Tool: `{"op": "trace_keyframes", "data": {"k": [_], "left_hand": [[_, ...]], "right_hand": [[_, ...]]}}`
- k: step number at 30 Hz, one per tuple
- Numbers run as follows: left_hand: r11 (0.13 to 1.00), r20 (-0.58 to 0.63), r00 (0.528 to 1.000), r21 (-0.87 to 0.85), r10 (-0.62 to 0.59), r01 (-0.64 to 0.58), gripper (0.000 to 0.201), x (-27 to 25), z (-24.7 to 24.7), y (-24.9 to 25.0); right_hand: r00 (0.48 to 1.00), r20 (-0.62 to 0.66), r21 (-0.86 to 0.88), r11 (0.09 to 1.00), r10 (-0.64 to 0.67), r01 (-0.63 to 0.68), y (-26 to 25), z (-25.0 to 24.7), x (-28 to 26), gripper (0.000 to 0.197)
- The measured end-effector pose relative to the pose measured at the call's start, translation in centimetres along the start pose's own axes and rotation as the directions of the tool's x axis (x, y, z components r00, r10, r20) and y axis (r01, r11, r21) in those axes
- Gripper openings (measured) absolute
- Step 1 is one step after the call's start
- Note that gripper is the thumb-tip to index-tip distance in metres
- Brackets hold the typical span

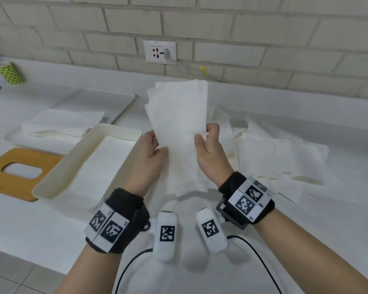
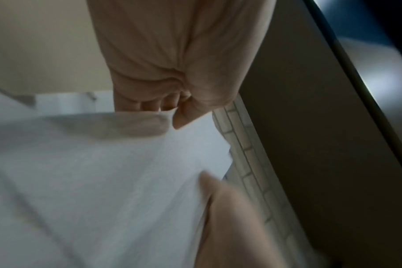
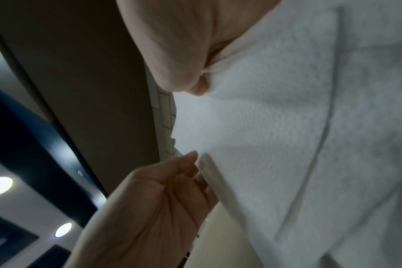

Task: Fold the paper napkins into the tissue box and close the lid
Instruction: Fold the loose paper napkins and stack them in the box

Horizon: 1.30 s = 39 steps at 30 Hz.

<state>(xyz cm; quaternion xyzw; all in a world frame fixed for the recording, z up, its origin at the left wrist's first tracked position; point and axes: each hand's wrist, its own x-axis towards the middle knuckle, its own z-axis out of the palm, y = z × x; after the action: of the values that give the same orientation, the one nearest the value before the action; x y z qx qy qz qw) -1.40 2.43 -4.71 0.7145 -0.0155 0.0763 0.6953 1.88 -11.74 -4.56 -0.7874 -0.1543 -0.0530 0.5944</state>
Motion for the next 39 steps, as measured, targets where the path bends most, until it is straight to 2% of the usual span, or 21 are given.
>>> {"op": "trace_keyframes", "data": {"k": [2,4,6,9,14,18,21,23,25,29,33,37,39], "left_hand": [[0.984,0.002,0.998,0.167,0.065,-0.065,0.028,-0.1,0.5,0.3],[0.966,0.002,0.994,0.235,0.108,-0.106,0.031,-0.2,1.0,0.1],[0.974,0.022,0.996,0.210,0.086,-0.088,0.043,-0.3,1.3,-0.6],[0.985,0.060,0.998,0.174,0.005,-0.016,0.058,-0.5,1.4,-1.6],[0.987,-0.040,0.997,0.153,0.060,-0.053,0.053,0.2,1.9,-1.3],[0.988,-0.042,0.995,0.129,0.086,-0.080,0.054,0.7,2.0,-1.0],[0.991,-0.011,1.000,0.129,0.027,-0.026,0.062,0.2,1.4,-1.9],[0.989,-0.007,1.000,0.148,0.000,0.001,0.067,0.1,1.1,-2.6],[0.984,-0.015,1.000,0.178,0.020,-0.017,0.063,0.3,1.2,-2.6],[0.973,-0.058,0.987,0.186,0.149,-0.136,0.051,1.0,1.7,-1.7],[0.967,-0.063,0.984,0.206,0.168,-0.152,0.071,0.7,1.5,-1.9],[0.952,-0.056,0.984,0.267,0.171,-0.150,0.081,0.7,2.0,-2.3],[0.966,-0.076,0.982,0.210,0.173,-0.154,0.079,0.9,2.0,-1.9]], "right_hand": [[0.999,-0.012,0.007,0.999,-0.053,0.053,-0.4,0.6,0.0,0.009],[0.999,0.008,0.073,0.997,-0.037,0.036,-0.6,1.2,-0.1,0.011],[0.997,0.070,0.094,0.994,0.043,-0.050,-0.1,1.6,-0.3,0.016],[0.982,0.116,0.028,0.988,0.147,-0.151,1.2,1.9,-0.5,0.017],[0.987,0.087,0.078,0.987,0.132,-0.139,0.0,1.9,0.3,0.007],[0.987,0.112,0.159,0.978,0.115,-0.132,-0.8,1.4,0.8,0.014],[0.966,0.174,0.084,0.974,0.192,-0.209,-0.1,0.9,0.3,0.028],[0.963,0.173,0.015,0.977,0.208,-0.214,0.2,0.8,0.1,0.026],[0.956,0.180,-0.011,0.972,0.231,-0.233,-0.1,0.8,0.1,0.028],[0.973,0.190,0.102,0.983,0.132,-0.153,-0.8,0.7,0.3,0.020],[0.987,0.143,0.115,0.989,0.078,-0.095,0.1,0.5,0.3,0.034],[0.991,0.125,0.094,0.994,0.050,-0.062,0.6,0.8,0.3,0.021],[0.992,0.112,0.134,0.989,0.053,-0.067,0.2,0.7,0.5,0.018]]}}
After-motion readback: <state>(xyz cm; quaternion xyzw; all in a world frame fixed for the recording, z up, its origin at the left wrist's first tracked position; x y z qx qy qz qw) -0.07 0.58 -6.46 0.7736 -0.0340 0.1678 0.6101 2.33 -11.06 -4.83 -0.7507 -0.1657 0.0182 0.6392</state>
